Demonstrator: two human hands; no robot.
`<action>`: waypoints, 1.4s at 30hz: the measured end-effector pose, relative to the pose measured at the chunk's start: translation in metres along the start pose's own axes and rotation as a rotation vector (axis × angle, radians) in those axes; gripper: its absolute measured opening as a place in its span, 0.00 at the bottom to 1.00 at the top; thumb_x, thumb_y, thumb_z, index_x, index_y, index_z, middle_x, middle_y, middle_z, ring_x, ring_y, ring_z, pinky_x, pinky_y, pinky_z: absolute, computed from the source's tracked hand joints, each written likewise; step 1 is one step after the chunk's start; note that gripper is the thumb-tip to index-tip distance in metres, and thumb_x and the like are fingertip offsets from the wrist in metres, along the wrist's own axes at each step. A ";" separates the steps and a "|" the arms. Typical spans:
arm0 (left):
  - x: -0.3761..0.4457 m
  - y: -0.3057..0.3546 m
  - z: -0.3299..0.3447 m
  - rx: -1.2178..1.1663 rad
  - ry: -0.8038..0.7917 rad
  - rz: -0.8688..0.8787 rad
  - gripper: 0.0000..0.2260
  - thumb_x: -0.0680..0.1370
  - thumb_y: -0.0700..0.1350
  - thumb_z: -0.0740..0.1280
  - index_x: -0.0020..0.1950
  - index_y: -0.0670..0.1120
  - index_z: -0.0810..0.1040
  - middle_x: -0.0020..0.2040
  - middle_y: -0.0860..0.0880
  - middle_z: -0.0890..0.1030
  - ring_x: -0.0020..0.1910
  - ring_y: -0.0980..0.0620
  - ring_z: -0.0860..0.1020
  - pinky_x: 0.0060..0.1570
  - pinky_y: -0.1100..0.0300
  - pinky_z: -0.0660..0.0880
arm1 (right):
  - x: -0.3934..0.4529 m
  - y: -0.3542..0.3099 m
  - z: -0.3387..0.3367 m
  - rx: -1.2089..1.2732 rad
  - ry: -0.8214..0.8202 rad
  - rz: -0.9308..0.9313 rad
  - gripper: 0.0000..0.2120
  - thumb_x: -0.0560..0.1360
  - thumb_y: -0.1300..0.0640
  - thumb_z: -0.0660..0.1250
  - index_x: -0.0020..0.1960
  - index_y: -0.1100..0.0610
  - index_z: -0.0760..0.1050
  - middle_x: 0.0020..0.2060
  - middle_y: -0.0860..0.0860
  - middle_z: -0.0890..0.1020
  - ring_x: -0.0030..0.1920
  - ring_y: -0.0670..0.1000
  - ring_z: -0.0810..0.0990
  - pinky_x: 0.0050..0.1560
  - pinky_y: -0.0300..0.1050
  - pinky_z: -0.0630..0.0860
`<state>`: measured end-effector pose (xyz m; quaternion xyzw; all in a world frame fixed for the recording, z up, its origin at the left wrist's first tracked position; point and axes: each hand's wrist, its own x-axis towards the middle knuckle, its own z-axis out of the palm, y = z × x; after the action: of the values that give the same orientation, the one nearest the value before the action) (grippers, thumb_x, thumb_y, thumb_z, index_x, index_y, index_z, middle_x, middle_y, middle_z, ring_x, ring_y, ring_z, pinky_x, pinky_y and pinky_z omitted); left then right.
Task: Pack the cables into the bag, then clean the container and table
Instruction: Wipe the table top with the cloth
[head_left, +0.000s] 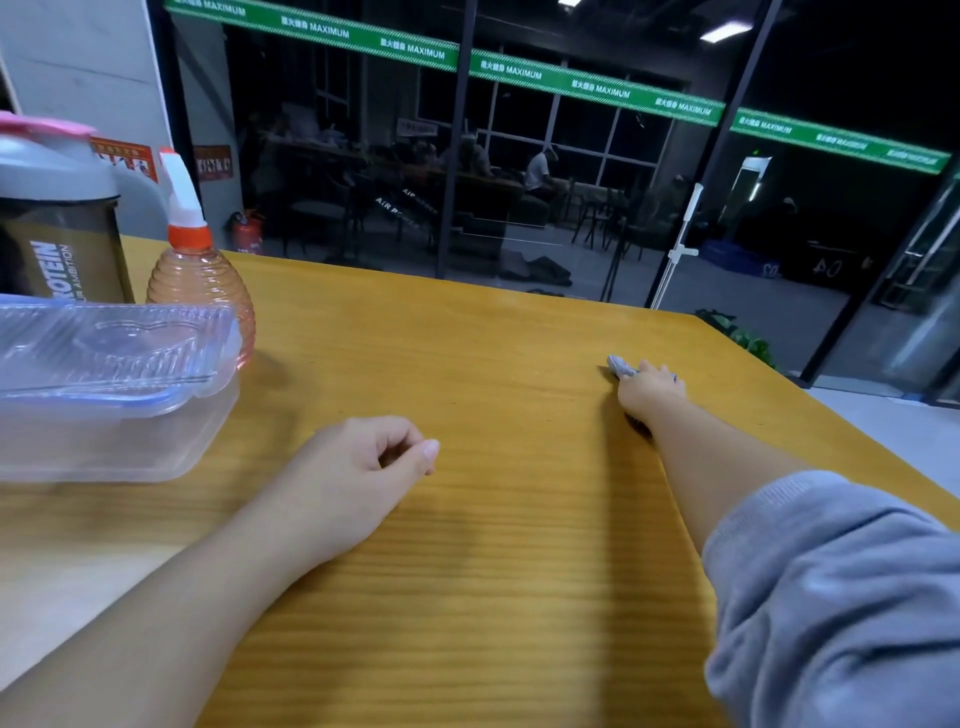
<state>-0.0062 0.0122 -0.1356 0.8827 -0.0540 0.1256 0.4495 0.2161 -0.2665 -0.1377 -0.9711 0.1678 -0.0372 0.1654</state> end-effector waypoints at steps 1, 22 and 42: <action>0.001 0.000 0.000 -0.005 -0.007 0.001 0.11 0.76 0.56 0.63 0.38 0.51 0.77 0.27 0.51 0.72 0.23 0.57 0.65 0.29 0.59 0.66 | 0.001 -0.004 0.002 0.019 -0.025 -0.009 0.23 0.82 0.48 0.46 0.75 0.51 0.56 0.75 0.53 0.58 0.74 0.58 0.57 0.67 0.56 0.64; 0.003 0.006 0.003 0.068 -0.076 -0.033 0.12 0.75 0.54 0.63 0.37 0.50 0.77 0.33 0.45 0.79 0.26 0.54 0.71 0.35 0.48 0.74 | -0.021 -0.073 0.027 0.019 -0.295 -0.448 0.24 0.82 0.42 0.46 0.76 0.45 0.55 0.77 0.48 0.50 0.77 0.55 0.51 0.74 0.55 0.52; -0.002 0.008 -0.016 0.103 0.107 -0.088 0.13 0.76 0.53 0.63 0.33 0.50 0.74 0.29 0.48 0.77 0.26 0.52 0.70 0.34 0.50 0.73 | -0.158 -0.055 0.009 0.060 -0.498 -1.125 0.18 0.81 0.52 0.58 0.70 0.44 0.67 0.71 0.36 0.63 0.70 0.33 0.57 0.66 0.23 0.51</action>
<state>-0.0122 0.0203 -0.1211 0.8982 0.0154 0.1553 0.4110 0.0859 -0.1614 -0.1309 -0.8853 -0.4150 0.1043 0.1818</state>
